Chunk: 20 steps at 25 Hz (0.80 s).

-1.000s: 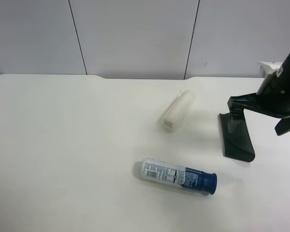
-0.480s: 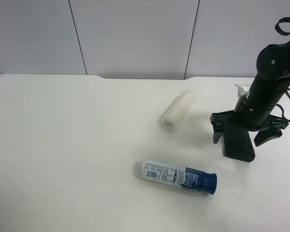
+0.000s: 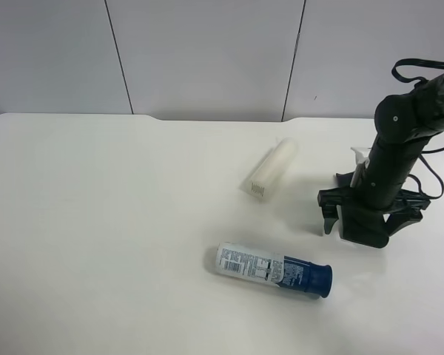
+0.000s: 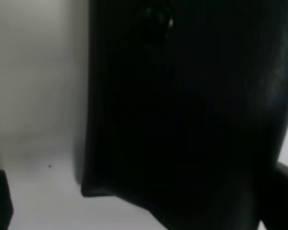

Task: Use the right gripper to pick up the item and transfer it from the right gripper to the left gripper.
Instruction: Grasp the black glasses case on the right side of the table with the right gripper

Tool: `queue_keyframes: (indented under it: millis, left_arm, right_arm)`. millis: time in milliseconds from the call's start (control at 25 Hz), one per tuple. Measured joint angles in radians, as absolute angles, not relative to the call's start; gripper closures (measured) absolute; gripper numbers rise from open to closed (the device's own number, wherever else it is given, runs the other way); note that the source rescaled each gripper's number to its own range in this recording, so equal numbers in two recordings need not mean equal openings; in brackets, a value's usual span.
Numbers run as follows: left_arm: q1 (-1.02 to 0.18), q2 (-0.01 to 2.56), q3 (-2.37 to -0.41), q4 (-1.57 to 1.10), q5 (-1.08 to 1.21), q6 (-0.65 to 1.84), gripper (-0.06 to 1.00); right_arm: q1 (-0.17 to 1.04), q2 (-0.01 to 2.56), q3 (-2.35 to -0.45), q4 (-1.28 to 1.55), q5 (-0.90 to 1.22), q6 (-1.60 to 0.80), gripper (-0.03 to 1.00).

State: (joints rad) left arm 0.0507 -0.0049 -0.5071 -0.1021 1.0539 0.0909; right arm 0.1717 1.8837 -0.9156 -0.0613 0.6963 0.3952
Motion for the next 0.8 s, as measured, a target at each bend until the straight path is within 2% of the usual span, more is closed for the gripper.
queue_keyframes:
  millis: [360,400,480,560,640,680,800]
  left_arm:
    - [0.051,-0.005,-0.507,-0.102,1.054,0.091,-0.06]
    - [0.051,-0.005,-0.507,-0.102,1.054,0.091,-0.06]
    - [0.051,-0.005,-0.507,-0.102,1.054,0.091,-0.06]
    - [0.051,-0.005,-0.507,-0.102,1.054,0.091,-0.06]
    - [0.051,-0.005,-0.507,-0.102,1.054,0.091,-0.06]
    - [0.051,-0.005,-0.507,-0.102,1.054,0.091,-0.06]
    - [0.051,-0.005,-0.507,-0.102,1.054,0.090,-0.06]
  right_arm:
    - [0.172,1.919,-0.923,-0.080,0.663,0.422,-0.03]
    - [0.172,1.920,-0.923,-0.080,0.663,0.422,0.00]
    - [0.172,1.920,-0.923,-0.080,0.663,0.427,0.13]
    - [0.172,1.920,-0.923,-0.084,0.664,0.430,0.34]
    - [0.172,1.920,-0.923,-0.089,0.665,0.430,0.50]
    - [0.172,1.920,-0.923,-0.091,0.667,0.430,0.54]
    - [0.172,1.920,-0.923,-0.092,0.668,0.430,0.55]
